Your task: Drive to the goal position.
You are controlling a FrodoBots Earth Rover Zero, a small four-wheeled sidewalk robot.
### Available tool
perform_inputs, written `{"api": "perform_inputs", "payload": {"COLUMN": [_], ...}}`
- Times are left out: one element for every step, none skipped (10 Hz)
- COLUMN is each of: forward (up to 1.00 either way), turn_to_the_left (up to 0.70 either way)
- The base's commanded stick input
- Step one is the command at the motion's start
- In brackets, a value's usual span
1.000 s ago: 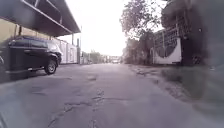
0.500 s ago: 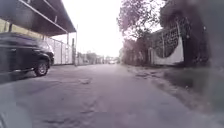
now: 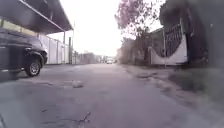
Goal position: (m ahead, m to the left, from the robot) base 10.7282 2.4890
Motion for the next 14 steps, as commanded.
{"api": "perform_inputs", "payload": {"forward": [1.00, 1.00, 1.00, 1.00, 1.00, 1.00, 1.00, 1.00, 1.00, 1.00, 1.00, 1.00, 1.00, 1.00], "turn_to_the_left": [0.00, 0.00, 0.00, 0.00, 0.00, 0.00, 0.00, 0.00, 0.00, 0.00, 0.00, 0.00, 0.00, 0.00]}}
